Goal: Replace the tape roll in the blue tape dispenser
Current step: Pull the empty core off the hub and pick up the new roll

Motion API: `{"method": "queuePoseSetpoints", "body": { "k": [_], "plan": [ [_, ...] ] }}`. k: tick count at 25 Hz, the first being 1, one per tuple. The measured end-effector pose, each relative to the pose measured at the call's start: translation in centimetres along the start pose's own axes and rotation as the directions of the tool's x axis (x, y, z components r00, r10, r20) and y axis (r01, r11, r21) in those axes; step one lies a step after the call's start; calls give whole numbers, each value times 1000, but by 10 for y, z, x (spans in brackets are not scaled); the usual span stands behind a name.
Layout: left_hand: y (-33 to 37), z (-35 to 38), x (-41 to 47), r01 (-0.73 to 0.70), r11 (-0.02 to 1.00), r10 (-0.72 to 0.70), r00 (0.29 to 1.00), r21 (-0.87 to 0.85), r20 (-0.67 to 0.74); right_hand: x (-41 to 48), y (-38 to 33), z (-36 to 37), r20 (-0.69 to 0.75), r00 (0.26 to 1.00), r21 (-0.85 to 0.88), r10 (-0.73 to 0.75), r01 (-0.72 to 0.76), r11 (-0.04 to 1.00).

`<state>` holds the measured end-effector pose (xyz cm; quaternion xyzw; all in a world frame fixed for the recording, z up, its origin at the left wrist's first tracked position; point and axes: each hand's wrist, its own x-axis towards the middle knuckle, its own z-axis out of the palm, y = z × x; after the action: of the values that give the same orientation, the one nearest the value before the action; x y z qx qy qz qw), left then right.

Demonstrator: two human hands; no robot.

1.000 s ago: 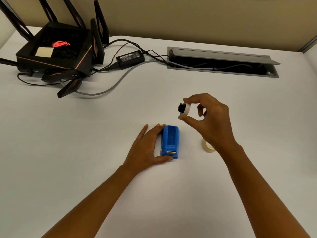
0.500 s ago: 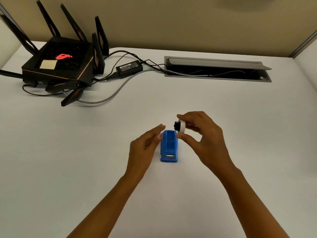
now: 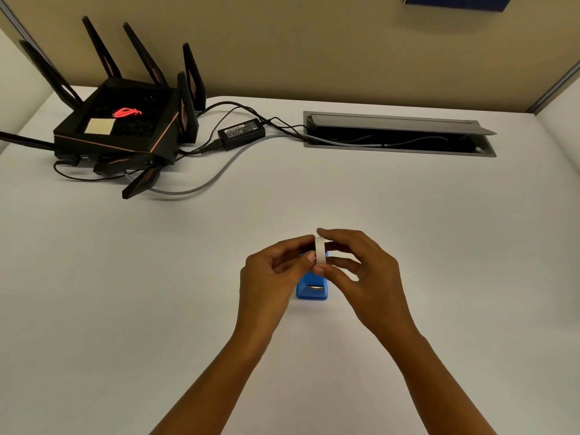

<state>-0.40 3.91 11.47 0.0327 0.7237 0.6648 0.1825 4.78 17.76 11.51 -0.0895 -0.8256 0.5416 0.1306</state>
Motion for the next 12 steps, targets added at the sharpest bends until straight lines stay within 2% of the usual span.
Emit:
{"method": "queuePoseSetpoints", "body": {
  "k": [8,12],
  "plan": [
    [8,-4,-1,-1,999,0,1000,39,16,-4,-4,-1,20,999,99,36,-37,994],
    [8,-2,-2,-31,998,30,999,55,24,-3,-4,-2,13,1000,67,16,-16,998]
  ]
}}
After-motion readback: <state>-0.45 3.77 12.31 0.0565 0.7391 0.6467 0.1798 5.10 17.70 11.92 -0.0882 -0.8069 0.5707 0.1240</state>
